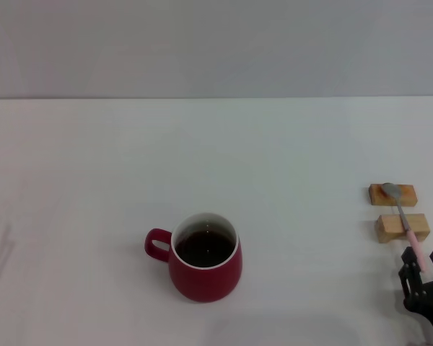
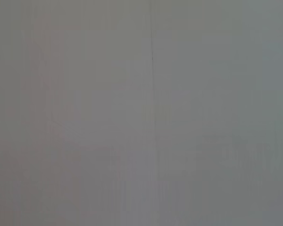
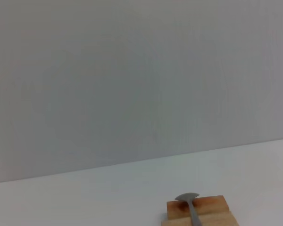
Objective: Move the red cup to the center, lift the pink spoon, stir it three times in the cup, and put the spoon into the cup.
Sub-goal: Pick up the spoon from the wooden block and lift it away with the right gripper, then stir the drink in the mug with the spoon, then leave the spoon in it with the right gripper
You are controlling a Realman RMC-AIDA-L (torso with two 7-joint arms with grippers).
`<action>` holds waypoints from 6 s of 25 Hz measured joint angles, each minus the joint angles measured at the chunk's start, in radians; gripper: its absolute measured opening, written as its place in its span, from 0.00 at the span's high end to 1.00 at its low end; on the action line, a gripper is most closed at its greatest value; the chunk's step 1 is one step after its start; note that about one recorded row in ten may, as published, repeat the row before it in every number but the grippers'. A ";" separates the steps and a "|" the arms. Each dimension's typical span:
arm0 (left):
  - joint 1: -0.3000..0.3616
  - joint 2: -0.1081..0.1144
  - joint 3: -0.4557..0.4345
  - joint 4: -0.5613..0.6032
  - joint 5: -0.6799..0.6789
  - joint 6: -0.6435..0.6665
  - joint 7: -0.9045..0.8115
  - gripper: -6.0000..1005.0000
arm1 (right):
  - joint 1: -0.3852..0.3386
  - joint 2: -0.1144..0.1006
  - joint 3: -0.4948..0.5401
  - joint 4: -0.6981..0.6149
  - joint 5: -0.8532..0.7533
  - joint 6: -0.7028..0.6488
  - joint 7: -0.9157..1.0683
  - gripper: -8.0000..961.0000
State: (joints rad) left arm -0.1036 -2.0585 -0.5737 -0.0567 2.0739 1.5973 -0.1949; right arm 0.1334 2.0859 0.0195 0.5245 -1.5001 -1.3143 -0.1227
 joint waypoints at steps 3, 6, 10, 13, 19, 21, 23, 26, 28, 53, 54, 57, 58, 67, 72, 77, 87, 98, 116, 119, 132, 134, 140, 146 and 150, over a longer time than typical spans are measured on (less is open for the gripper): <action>0.002 0.000 0.000 0.000 0.000 0.002 0.000 0.17 | 0.000 0.000 -0.001 0.000 0.000 0.000 0.000 0.61; 0.003 0.000 0.000 0.000 0.000 0.003 0.000 0.17 | -0.001 -0.001 -0.001 0.000 0.000 0.000 0.000 0.66; 0.004 -0.001 0.001 0.000 0.000 0.005 0.000 0.17 | -0.007 0.000 0.002 0.000 0.000 0.000 0.000 0.69; 0.006 -0.001 0.001 0.001 0.000 0.010 0.000 0.17 | -0.012 0.001 0.007 -0.001 0.005 0.000 0.000 0.72; 0.015 -0.002 0.000 -0.001 0.000 0.019 0.000 0.17 | -0.007 0.000 0.003 -0.001 0.008 0.001 0.000 0.90; 0.015 -0.002 0.000 -0.002 0.000 0.021 0.001 0.17 | -0.006 0.000 0.001 -0.001 0.008 0.001 0.000 0.92; 0.015 -0.002 0.000 -0.002 0.000 0.024 0.002 0.17 | -0.005 0.000 -0.002 -0.002 0.008 0.001 0.000 0.94; 0.015 -0.002 0.000 -0.002 0.000 0.026 0.004 0.17 | -0.006 0.000 -0.002 -0.002 0.008 -0.002 -0.005 0.95; 0.015 -0.002 0.000 -0.003 0.000 0.026 0.003 0.17 | -0.008 0.000 -0.002 -0.002 0.009 -0.007 -0.007 0.96; -0.002 0.000 -0.013 -0.003 -0.002 0.075 0.003 0.17 | 0.069 -0.036 0.000 0.268 -0.168 -0.362 -0.372 0.98; -0.004 0.000 -0.015 -0.003 -0.002 0.076 0.003 0.17 | 0.079 -0.042 -0.002 0.295 -0.175 -0.364 -0.401 0.98; -0.011 0.002 -0.016 0.001 -0.002 0.075 0.004 0.17 | 0.103 -0.056 0.001 0.370 -0.234 -0.364 -0.467 0.99; -0.014 0.002 -0.015 0.002 -0.002 0.074 0.005 0.17 | 0.103 -0.056 0.001 0.370 -0.234 -0.364 -0.467 0.99; -0.024 0.002 -0.028 0.005 -0.003 0.066 0.008 0.17 | 0.221 -0.020 0.007 0.402 -0.313 -0.274 -0.476 0.99; -0.024 0.002 -0.032 0.004 -0.004 0.063 0.008 0.17 | 0.272 -0.010 0.011 0.407 -0.317 -0.221 -0.468 0.99; -0.021 0.000 -0.041 0.005 -0.005 0.048 0.004 0.17 | 0.292 -0.007 0.036 0.407 -0.334 -0.132 -0.432 0.99; -0.010 -0.004 -0.041 -0.004 -0.005 0.041 0.002 0.17 | 0.306 -0.003 0.068 0.398 -0.415 -0.010 -0.327 0.99; -0.010 -0.005 -0.038 -0.006 -0.005 0.043 0.001 0.17 | 0.326 0.001 0.090 0.366 -0.472 0.106 -0.237 0.99; -0.013 -0.005 -0.042 -0.008 -0.005 0.042 0.005 0.17 | 0.406 0.006 0.154 0.319 -0.476 0.331 -0.130 0.99; -0.014 -0.005 -0.042 -0.008 -0.005 0.041 0.007 0.17 | 0.418 0.007 0.166 0.307 -0.478 0.349 -0.129 0.99; -0.014 -0.008 -0.034 -0.008 -0.002 0.035 0.008 0.17 | 0.375 0.003 0.195 0.259 -0.510 0.288 -0.127 0.99; -0.014 -0.008 -0.032 -0.008 0.001 0.034 0.009 0.17 | 0.327 0.003 0.195 0.270 -0.544 0.260 -0.131 0.99; -0.011 -0.009 -0.028 -0.009 0.006 0.031 0.009 0.17 | 0.200 0.000 0.177 0.293 -0.594 0.167 -0.137 0.99; -0.010 -0.008 -0.021 -0.009 0.006 0.031 0.009 0.17 | 0.131 0.003 0.167 0.309 -0.642 0.129 -0.138 0.99; -0.010 -0.008 -0.020 -0.009 0.006 0.030 0.009 0.17 | 0.162 0.005 0.164 0.316 -0.644 0.151 -0.138 0.99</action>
State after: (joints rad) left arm -0.1138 -2.0662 -0.5936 -0.0659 2.0802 1.6274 -0.1855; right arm 0.2958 2.0913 0.1835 0.8405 -2.1438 -1.1631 -0.2612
